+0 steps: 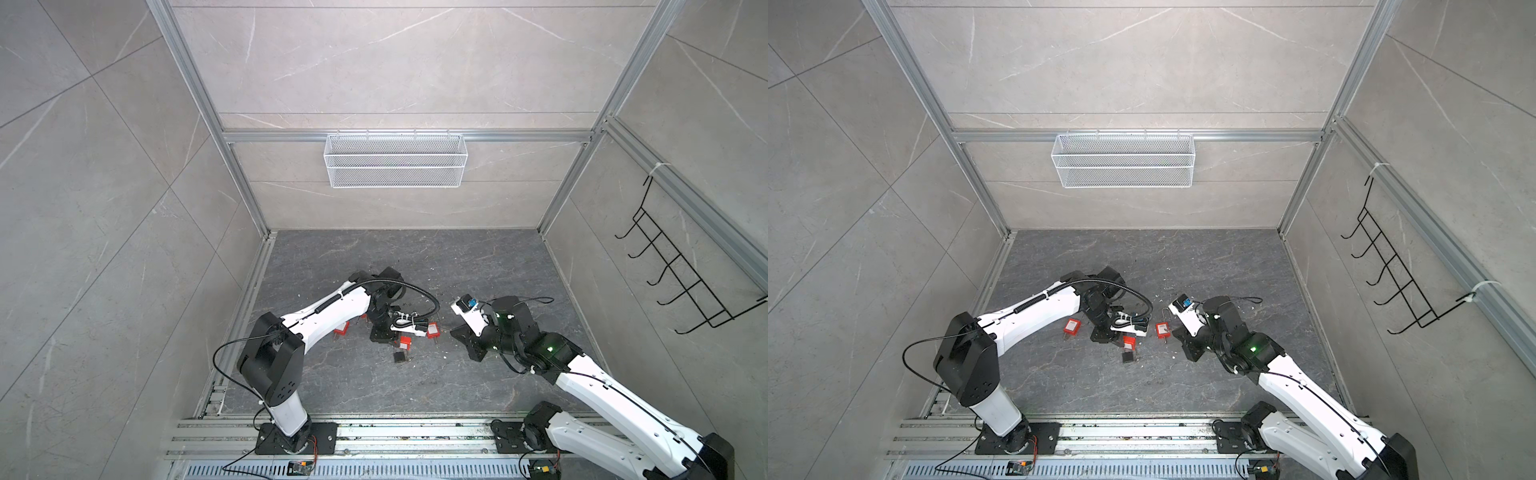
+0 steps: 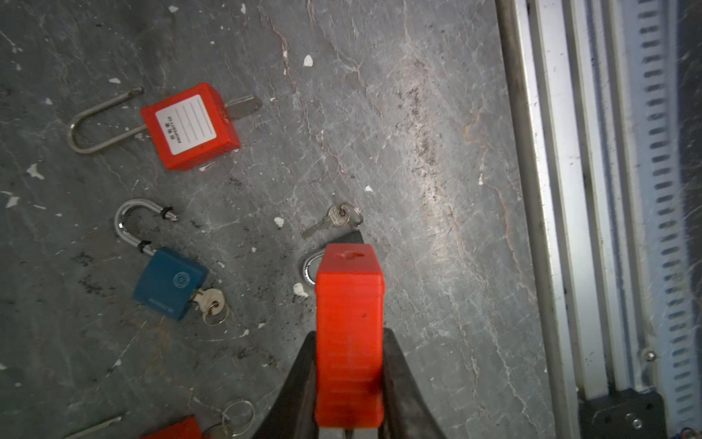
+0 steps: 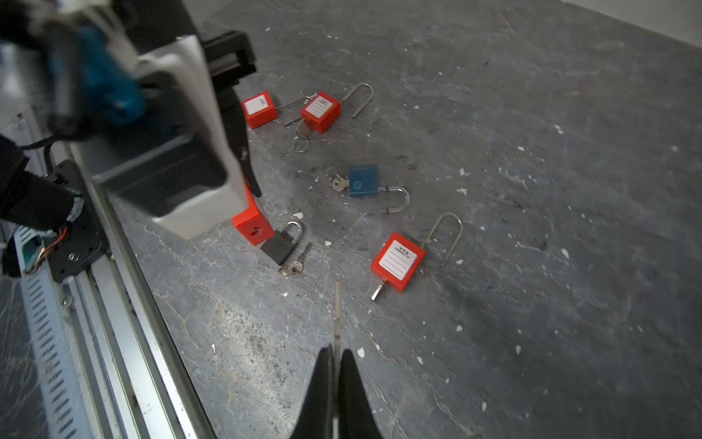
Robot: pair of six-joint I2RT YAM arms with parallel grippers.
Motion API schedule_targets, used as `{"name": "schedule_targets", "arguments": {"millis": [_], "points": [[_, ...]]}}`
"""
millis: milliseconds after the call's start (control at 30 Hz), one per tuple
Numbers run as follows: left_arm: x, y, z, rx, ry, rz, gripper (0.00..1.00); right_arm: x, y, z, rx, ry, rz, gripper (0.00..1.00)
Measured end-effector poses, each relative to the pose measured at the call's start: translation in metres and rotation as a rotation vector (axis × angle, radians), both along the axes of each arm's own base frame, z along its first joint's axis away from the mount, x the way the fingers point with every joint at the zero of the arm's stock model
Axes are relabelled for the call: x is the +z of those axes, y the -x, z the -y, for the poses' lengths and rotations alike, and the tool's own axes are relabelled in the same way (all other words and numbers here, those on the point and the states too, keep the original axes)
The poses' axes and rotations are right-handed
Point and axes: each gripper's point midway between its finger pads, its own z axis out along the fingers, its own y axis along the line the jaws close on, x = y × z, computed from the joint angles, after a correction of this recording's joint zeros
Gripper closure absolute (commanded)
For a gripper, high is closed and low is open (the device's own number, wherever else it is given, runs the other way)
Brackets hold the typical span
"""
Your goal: Lock with the key
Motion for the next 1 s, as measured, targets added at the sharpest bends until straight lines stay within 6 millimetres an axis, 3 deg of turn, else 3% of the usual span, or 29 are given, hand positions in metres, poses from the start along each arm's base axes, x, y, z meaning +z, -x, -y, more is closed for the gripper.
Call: {"name": "schedule_targets", "arguments": {"millis": [100, 233, 433, 533, 733, 1000], "points": [[-0.004, -0.004, -0.007, -0.034, -0.032, 0.048, 1.0, -0.004, -0.011, -0.001, -0.111, -0.024, -0.091, 1.0], [-0.02, -0.003, -0.023, -0.073, -0.11, 0.076, 1.0, -0.025, -0.017, 0.002, -0.238, -0.04, -0.207, 1.0], [-0.031, -0.001, -0.041, -0.125, -0.193, 0.122, 1.0, -0.052, -0.013, 0.005, -0.34, -0.094, -0.287, 1.0], [-0.03, 0.002, -0.044, -0.152, -0.206, 0.147, 1.0, -0.057, -0.01, 0.001, -0.346, -0.106, -0.301, 1.0], [-0.031, 0.014, -0.031, -0.237, -0.234, 0.178, 1.0, -0.066, -0.008, 0.002, -0.389, -0.137, -0.302, 1.0], [-0.039, 0.005, 0.019, -0.331, -0.241, 0.218, 1.0, -0.061, -0.007, 0.014, -0.453, -0.162, -0.279, 1.0]]}}
